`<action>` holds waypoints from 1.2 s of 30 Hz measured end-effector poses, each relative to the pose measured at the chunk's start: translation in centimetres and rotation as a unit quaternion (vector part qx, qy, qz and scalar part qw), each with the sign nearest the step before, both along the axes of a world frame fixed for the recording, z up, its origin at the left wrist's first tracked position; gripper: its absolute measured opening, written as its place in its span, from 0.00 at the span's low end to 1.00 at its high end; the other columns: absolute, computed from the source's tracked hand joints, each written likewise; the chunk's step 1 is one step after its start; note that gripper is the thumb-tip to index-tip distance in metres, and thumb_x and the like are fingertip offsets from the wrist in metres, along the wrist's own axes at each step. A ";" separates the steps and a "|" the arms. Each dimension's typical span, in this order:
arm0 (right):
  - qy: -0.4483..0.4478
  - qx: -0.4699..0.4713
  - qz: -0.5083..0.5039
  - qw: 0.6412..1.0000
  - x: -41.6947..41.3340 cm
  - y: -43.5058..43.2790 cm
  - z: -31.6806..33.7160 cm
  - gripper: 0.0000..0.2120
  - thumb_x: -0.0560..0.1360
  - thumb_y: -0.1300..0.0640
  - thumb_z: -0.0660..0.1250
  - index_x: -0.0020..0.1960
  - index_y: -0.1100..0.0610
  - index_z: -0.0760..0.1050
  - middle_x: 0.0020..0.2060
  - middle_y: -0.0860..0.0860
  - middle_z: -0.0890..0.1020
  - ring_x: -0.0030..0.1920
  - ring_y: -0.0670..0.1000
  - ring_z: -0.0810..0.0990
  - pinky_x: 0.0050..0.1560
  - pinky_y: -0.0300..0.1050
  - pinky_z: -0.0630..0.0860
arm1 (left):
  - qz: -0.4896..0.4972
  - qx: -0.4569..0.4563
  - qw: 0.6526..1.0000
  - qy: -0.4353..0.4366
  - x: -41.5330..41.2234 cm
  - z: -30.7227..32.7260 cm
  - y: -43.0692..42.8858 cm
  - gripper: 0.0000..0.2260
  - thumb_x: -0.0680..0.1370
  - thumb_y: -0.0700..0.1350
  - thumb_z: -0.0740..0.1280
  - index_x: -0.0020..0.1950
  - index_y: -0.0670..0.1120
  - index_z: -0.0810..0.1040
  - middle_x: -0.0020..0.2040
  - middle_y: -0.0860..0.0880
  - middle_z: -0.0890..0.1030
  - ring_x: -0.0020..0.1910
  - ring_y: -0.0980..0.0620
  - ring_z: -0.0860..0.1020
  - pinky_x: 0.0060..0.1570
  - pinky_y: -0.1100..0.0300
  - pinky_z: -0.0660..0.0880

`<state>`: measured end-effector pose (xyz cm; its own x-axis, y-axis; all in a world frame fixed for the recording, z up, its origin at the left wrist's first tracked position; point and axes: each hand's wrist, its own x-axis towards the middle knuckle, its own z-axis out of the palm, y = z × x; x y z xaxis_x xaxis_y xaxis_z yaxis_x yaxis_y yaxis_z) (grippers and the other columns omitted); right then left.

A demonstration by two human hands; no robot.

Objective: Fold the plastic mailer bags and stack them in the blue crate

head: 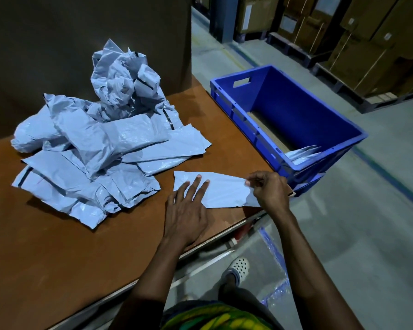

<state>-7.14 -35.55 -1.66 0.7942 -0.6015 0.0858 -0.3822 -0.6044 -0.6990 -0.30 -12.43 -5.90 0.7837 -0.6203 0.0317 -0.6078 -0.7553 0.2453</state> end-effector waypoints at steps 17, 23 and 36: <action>0.053 0.127 -0.089 0.987 0.4 -0.5 0.6 0.14 0.77 0.43 0.75 0.46 0.54 0.85 0.40 0.47 0.84 0.46 0.50 0.81 0.48 0.47 0.76 | -0.005 0.001 1.000 -0.005 0.6 -0.2 0.6 0.31 0.78 0.51 0.48 0.83 0.57 0.60 0.83 0.55 0.60 0.77 0.48 0.64 0.66 0.45 0.66; -0.064 0.303 -0.125 0.943 0.8 -1.0 0.4 0.08 0.74 0.65 0.77 0.48 0.53 0.88 0.47 0.46 0.88 0.52 0.45 0.86 0.58 0.42 0.81 | -0.020 -0.010 1.000 -0.018 0.9 -0.8 1.2 0.30 0.80 0.51 0.49 0.84 0.58 0.58 0.83 0.56 0.60 0.78 0.48 0.64 0.70 0.47 0.61; -0.026 -0.233 0.188 0.954 4.2 6.7 -3.1 0.25 0.80 0.51 0.57 0.71 0.61 0.77 0.77 0.58 0.72 0.80 0.62 0.64 0.78 0.63 0.64 | -0.010 -0.040 0.998 -0.057 3.6 -1.3 -1.0 0.26 0.85 0.53 0.49 0.83 0.49 0.62 0.83 0.48 0.60 0.83 0.43 0.57 0.81 0.42 0.50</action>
